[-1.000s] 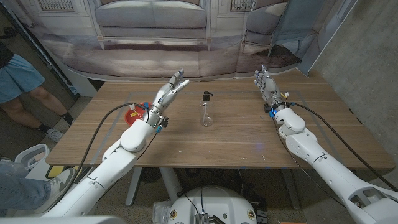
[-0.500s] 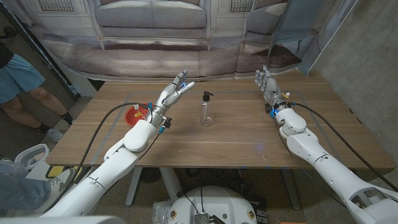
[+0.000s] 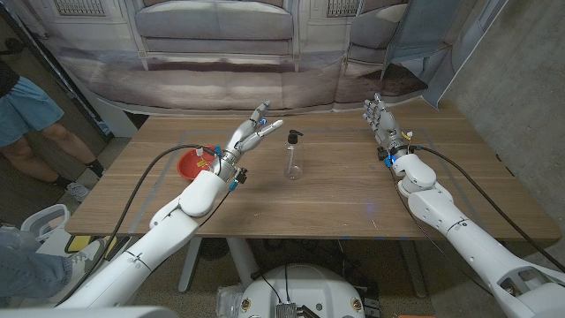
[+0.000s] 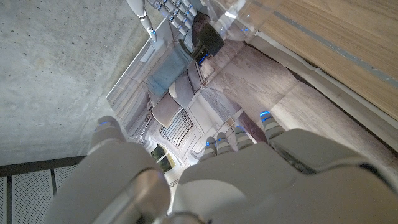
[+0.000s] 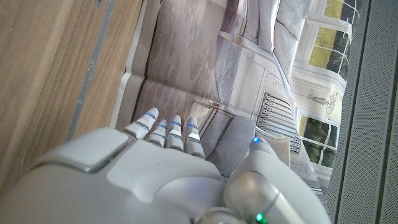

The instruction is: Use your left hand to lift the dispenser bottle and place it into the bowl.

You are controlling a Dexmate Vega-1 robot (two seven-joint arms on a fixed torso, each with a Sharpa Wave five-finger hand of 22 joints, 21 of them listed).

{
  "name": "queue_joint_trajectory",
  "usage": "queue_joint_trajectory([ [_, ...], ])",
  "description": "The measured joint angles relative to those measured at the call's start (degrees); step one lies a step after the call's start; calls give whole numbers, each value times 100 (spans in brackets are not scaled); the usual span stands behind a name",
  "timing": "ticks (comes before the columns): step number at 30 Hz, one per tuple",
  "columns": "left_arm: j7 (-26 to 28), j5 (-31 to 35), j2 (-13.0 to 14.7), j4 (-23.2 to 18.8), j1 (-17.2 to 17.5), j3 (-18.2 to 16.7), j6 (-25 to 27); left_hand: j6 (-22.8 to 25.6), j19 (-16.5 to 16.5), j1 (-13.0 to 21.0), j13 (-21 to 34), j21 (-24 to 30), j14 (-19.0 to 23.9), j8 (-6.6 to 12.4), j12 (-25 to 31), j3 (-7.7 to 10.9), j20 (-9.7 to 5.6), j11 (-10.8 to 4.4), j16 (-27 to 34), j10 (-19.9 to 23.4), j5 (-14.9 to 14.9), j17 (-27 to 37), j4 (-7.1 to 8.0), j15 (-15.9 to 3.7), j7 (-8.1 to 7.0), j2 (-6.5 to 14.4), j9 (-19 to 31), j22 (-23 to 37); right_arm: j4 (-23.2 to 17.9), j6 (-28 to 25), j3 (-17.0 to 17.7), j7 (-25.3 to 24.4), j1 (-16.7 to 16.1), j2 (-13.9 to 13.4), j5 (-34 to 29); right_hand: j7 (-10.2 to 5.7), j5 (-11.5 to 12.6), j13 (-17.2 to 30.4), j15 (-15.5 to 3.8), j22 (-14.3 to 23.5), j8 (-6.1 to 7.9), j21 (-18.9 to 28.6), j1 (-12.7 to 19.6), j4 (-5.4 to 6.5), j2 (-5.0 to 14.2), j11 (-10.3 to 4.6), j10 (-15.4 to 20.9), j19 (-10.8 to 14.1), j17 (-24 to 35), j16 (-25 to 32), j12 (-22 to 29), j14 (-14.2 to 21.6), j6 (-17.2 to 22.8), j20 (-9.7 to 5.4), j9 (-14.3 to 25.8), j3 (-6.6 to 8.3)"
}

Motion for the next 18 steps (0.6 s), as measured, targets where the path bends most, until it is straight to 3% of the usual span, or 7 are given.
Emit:
queue_joint_trajectory([
  [18, 352, 399, -26, -87, 33, 96, 279, -21, 0, 15, 0, -23, -1, 0, 0, -117, 0, -13, 0, -8, 0, -1, -71, 1, -21, 16, 0, 0, 15, -5, 8, 16, 2, -13, 13, 0, 0, 0, -30, 0, 0, 0, 0, -15, 0, 0, 0, 0, 0, 0, 0, 31, 0, 0, 0, -15],
])
